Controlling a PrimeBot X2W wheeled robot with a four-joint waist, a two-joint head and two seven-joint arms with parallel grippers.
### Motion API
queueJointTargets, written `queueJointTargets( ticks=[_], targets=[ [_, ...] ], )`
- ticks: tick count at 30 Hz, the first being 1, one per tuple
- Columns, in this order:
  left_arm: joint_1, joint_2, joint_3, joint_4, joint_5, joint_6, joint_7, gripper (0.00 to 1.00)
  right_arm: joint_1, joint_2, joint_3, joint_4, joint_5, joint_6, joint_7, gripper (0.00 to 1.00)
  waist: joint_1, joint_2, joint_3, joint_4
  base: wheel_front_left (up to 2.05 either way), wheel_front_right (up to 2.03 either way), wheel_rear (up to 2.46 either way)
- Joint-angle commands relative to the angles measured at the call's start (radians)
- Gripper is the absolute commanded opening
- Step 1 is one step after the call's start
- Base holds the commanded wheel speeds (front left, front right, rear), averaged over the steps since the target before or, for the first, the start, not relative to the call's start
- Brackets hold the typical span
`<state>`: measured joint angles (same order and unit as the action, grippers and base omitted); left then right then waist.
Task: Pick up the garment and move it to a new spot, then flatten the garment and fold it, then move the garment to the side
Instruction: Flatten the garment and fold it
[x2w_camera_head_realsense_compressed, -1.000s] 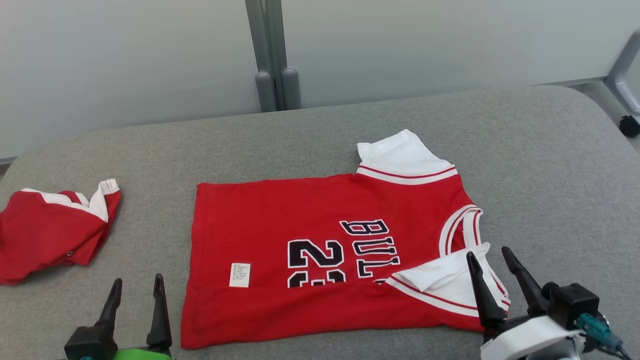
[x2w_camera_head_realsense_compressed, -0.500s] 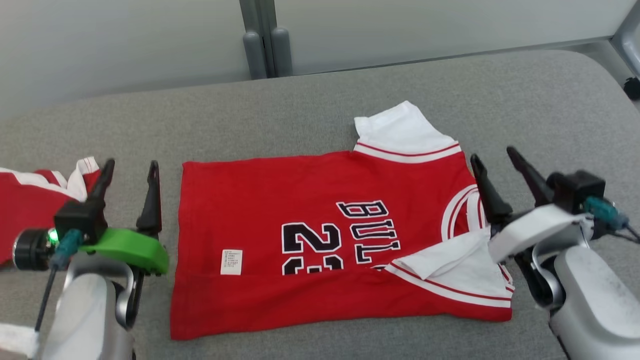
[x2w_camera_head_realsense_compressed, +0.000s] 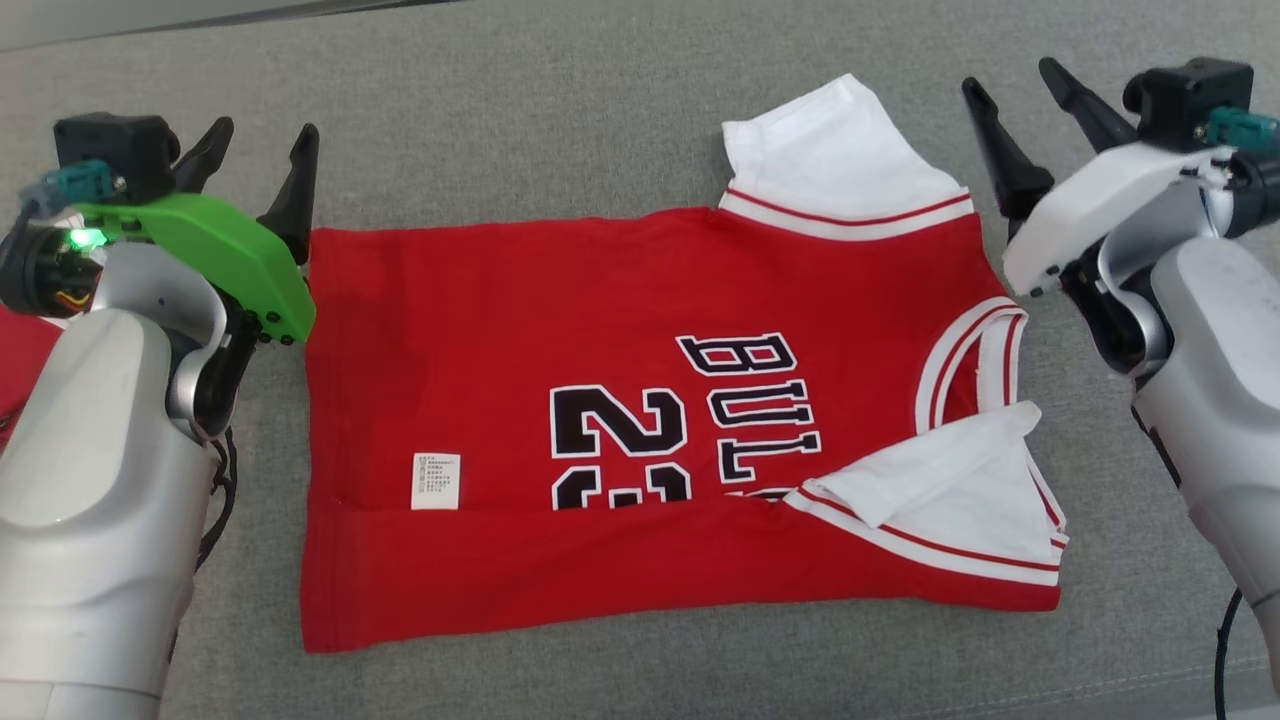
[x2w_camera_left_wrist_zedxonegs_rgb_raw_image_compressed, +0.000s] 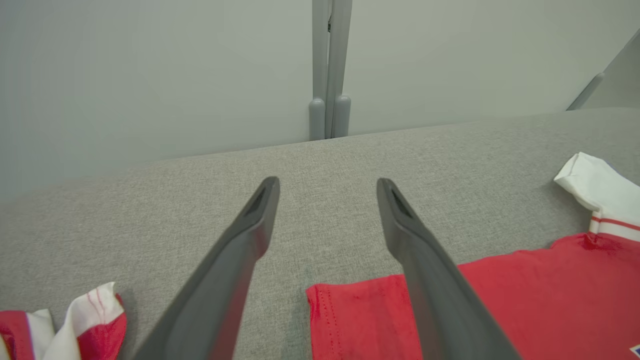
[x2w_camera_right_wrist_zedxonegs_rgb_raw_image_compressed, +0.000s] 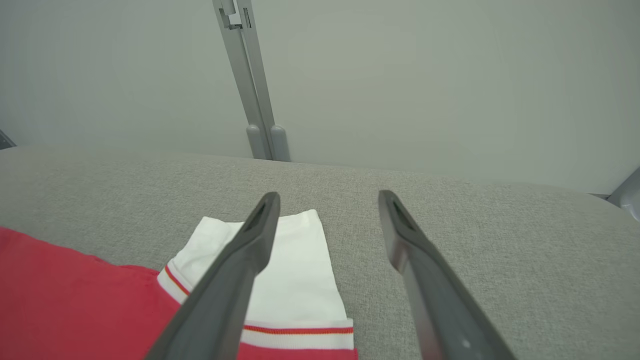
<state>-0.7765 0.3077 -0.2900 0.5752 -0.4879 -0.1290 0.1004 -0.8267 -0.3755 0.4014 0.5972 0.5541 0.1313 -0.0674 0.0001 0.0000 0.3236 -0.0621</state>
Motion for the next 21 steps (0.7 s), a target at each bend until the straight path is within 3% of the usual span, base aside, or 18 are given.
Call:
queueJointTargets(
  ticks=[1, 10, 21],
  targets=[
    [-0.027, 0.018, -0.014, 0.01, -0.027, -0.002, 0.027, 1.0, -0.036, 0.0, 0.017, 0.026, 0.012, -0.001, 0.002, 1.0, -0.0001, 0.0, 0.064, -0.003, 0.0, 0.0, 0.0],
    [-0.104, 0.068, -0.122, 0.071, -0.187, -0.002, 0.234, 1.0, -0.221, 0.032, 0.146, 0.225, 0.082, -0.001, 0.013, 1.0, -0.0001, 0.0, 0.114, -0.003, 0.0, 0.0, 0.0],
    [-0.1, 0.08, -0.188, 0.081, -0.285, -0.002, 0.34, 1.0, -0.337, 0.045, 0.27, 0.385, 0.154, -0.001, -0.033, 1.0, -0.0001, 0.0, 0.145, 0.017, 0.0, 0.0, 0.0]
  ],
)
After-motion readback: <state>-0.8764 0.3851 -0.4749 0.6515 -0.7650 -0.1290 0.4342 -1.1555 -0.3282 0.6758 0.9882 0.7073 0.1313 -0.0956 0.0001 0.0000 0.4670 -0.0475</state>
